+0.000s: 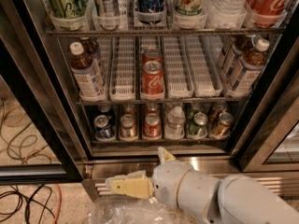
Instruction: Pick coke can from middle shelf of fridge
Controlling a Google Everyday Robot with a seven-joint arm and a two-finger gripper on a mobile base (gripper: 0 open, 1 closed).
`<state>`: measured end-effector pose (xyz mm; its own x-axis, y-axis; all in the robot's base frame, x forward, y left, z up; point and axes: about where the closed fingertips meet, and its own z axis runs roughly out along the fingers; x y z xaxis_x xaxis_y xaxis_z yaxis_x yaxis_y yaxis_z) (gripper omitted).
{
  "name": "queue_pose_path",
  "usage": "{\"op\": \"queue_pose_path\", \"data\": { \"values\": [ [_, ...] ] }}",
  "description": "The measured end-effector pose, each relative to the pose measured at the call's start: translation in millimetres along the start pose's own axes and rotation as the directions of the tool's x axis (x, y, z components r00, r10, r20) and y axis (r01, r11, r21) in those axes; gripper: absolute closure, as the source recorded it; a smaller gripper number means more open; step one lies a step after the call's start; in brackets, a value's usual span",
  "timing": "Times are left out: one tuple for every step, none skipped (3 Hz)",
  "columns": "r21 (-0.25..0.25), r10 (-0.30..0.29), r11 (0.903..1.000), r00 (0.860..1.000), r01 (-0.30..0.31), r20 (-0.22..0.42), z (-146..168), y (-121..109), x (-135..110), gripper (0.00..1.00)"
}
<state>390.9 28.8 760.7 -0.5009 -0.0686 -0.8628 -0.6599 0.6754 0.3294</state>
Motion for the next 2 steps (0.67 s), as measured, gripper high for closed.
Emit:
{"op": "queue_pose_path", "data": {
  "values": [
    [0.04, -0.006, 0.9992, 0.996, 0.003, 0.086, -2.9, -10.6, -12.2, 0.0],
    [0.04, -0.006, 0.9992, 0.996, 0.003, 0.086, -2.9, -10.6, -12.2, 0.0]
  ]
}}
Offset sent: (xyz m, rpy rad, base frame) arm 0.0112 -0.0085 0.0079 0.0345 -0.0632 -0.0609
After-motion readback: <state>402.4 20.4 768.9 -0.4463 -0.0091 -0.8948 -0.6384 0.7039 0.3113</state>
